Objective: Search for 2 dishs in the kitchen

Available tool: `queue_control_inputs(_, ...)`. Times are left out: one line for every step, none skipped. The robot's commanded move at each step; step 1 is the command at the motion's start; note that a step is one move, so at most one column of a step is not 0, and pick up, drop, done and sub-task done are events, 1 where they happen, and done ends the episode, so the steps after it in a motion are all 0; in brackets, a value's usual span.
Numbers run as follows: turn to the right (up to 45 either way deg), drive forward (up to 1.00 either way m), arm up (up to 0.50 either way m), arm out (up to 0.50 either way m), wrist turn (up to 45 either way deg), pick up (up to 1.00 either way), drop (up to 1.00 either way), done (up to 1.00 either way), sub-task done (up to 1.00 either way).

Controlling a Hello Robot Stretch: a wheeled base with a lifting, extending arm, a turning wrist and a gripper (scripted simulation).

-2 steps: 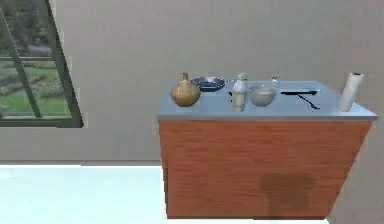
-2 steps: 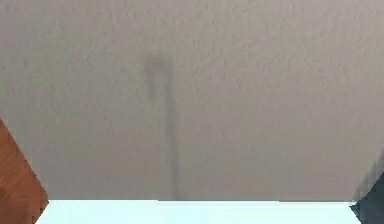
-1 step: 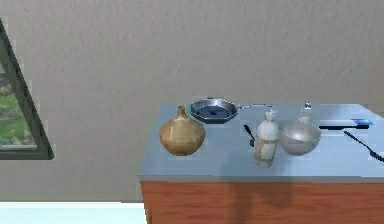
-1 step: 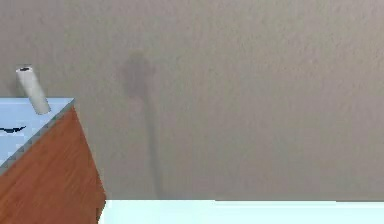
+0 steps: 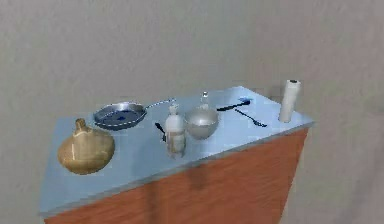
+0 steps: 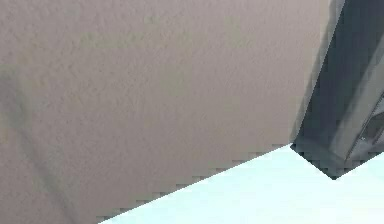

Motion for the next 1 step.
queue_control_inputs(0.0,0.00,0.00,0.00,0.0,0.00,0.00,1.00,0.00)
